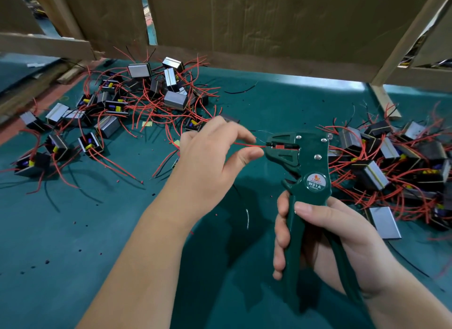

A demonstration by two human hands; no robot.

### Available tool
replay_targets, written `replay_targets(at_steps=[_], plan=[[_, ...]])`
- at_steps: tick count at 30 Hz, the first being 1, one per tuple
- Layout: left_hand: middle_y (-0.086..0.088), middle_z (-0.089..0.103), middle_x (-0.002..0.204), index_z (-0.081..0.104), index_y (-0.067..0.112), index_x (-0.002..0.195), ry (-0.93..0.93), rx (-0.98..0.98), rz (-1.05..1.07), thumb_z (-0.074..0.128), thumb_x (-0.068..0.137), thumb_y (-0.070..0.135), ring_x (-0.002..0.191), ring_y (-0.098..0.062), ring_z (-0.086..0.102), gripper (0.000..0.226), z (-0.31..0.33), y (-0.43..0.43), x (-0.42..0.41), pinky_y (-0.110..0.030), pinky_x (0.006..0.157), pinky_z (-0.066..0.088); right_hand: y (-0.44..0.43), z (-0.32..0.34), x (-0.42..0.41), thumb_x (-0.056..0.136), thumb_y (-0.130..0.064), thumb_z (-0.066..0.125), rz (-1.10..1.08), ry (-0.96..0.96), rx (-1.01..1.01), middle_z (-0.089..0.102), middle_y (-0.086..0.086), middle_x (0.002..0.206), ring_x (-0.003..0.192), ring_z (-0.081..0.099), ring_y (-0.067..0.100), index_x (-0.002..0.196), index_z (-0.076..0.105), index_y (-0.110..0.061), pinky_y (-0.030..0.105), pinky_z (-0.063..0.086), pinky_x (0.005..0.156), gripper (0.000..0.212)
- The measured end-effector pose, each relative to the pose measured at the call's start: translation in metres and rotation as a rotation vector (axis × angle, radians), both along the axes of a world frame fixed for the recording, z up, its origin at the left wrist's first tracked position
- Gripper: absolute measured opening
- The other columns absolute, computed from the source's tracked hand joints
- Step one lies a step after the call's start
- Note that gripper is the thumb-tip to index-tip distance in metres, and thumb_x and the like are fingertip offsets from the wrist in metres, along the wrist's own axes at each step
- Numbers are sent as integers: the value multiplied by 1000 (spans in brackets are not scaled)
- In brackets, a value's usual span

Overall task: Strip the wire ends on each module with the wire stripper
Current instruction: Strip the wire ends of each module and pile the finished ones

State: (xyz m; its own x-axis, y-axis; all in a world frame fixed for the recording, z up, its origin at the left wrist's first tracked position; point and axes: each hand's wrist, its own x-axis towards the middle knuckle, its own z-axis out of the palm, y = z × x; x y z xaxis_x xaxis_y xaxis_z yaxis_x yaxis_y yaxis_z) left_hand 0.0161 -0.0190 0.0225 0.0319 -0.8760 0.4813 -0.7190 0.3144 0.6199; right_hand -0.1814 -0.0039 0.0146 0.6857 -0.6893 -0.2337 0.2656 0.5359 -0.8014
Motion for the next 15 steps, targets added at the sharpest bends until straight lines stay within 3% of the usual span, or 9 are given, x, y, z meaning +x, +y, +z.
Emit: replay_targets(at_steps=[2,5,7,10,13,15], plan=[[8,51,66,61,27,106,58,138,-68,46,90,48,62,0,47,31,-2,0,0,-35,78,35,0,1,1,58,-35,87,-37,7,2,55,20,67,54,59,35,83,63,-8,46,51,55,44],[13,61,62,62,31,88,-5,321,-179,52,85,50,59,1,52,21,-6,0,3,-29,73,37,2,1,2,57,-41,86,-66,35,27,54,18,64,48,56,32,79,61,-8,42,51,51,47],[14,58,54,61,30,76,-46,424,-245,61,88,44,53,0,49,18,-8,-2,6,-20,60,35,2,0,4,59,-43,84,-116,69,53,49,14,57,38,49,27,73,58,-9,35,47,45,45],[5,49,51,59,31,62,-113,424,-243,50,93,49,50,-5,45,37,-11,-5,6,-16,50,31,1,0,8,67,-36,77,-150,93,85,44,11,53,34,41,24,69,55,-10,31,42,41,34],[7,46,43,51,21,48,-29,342,-154,37,87,60,43,-5,41,57,-11,-4,4,-21,47,30,-1,0,6,64,-41,81,-63,-82,117,50,12,61,45,51,28,78,61,-9,37,48,46,40],[8,40,39,46,11,49,24,286,-90,37,85,65,40,-6,34,66,-11,-3,3,-26,46,28,-3,0,2,63,-36,81,-43,-196,133,55,15,70,56,58,33,87,64,-9,44,53,55,39]])
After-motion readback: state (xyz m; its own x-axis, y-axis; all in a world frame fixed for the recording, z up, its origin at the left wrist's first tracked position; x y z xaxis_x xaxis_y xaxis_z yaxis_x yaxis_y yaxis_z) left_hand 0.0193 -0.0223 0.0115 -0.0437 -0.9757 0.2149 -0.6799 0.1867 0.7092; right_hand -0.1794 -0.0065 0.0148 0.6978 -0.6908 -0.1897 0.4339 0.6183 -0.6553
